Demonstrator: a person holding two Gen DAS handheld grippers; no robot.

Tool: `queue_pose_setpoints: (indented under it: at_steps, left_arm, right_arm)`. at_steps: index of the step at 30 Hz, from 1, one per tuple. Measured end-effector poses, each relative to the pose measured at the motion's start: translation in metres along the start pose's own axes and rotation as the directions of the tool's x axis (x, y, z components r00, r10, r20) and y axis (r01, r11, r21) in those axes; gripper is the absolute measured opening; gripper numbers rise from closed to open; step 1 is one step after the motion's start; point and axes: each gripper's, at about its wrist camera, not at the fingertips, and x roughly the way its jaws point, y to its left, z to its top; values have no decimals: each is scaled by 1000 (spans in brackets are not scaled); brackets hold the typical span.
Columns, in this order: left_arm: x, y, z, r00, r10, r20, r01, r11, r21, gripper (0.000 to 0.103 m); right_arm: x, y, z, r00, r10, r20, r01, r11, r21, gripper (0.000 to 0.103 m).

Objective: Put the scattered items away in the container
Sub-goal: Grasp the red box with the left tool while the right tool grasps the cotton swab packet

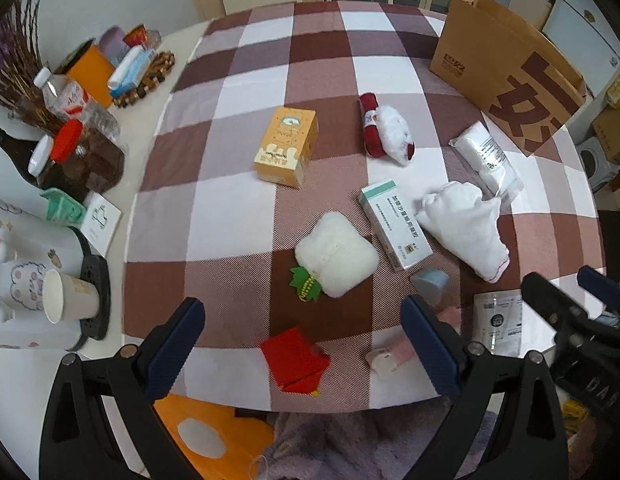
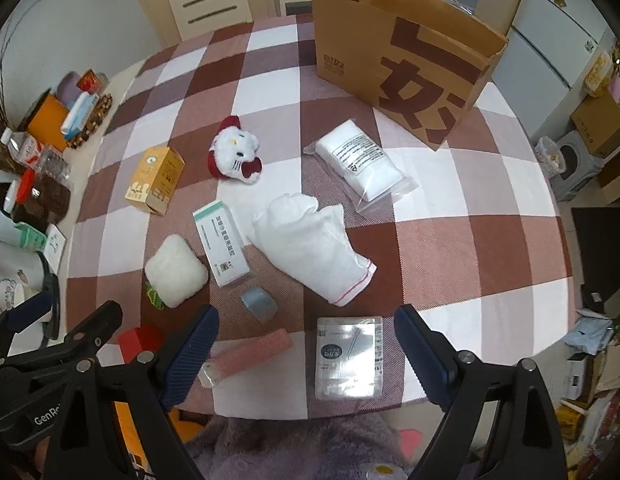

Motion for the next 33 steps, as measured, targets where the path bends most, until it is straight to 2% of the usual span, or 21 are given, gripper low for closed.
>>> queue_pose_setpoints:
  at_steps: [2,4,8,12,15,22,28,33]
  left_arm:
    - [-1,2,-3,1000,8,24,-8,1000,7,100]
    - [-1,6,-6,999,5,49,-6,1000,19,100]
    - [12,20,-17,997,-82,13,82,997,14,100]
    - [30,31,-34,995,-96,-32,96,995,-12,100]
    - [47,41,-47,988,-138,-73,134,990,-52,100]
    - [83,49,-65,982,-127,-142,113,988,-104,100]
    - [98,48,-71,974,-143,-176,115,980,-163,100]
    - [109,46,-73,971,-141,-192,101,974,-203,100]
  right_arm:
    - [1,-8,-2,1000,-1,13,2,1000,-24,92]
    - [1,-18,-5,998,-56,29,57,998,-26,92]
    - [5,-43,-11,995,-104,-3,104,995,4,92]
    - [16,-67,-26,996,-66,-68,70,996,62,92]
    - [24,-73,-40,994,-47,-97,56,995,88,92]
    - [48,-73,-65,988,32,-154,-11,991,137,91]
    - [60,-75,-65,984,68,-162,-38,983,181,91]
    - [72,-63,-60,981,68,-181,-43,989,142,91]
